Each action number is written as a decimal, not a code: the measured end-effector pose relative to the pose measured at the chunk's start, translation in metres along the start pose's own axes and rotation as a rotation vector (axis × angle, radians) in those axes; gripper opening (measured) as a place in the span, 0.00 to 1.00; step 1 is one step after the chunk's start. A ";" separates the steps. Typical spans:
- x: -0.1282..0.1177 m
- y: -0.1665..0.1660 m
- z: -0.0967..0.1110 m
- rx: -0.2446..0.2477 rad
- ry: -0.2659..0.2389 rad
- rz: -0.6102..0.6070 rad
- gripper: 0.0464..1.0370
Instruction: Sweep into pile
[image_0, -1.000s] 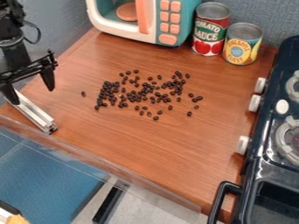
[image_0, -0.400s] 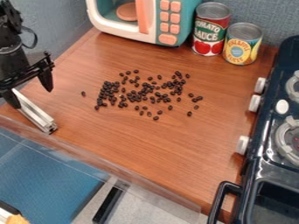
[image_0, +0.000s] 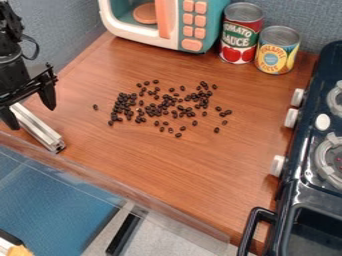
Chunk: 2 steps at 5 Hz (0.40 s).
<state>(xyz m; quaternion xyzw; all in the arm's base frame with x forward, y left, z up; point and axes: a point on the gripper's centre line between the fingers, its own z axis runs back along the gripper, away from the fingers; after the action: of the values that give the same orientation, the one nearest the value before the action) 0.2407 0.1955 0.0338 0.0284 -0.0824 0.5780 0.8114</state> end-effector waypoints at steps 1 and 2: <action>-0.002 0.004 -0.007 0.026 0.011 0.011 0.96; -0.003 0.007 -0.018 0.051 0.020 0.016 0.92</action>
<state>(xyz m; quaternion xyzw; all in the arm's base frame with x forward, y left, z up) 0.2354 0.1978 0.0156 0.0428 -0.0597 0.5866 0.8066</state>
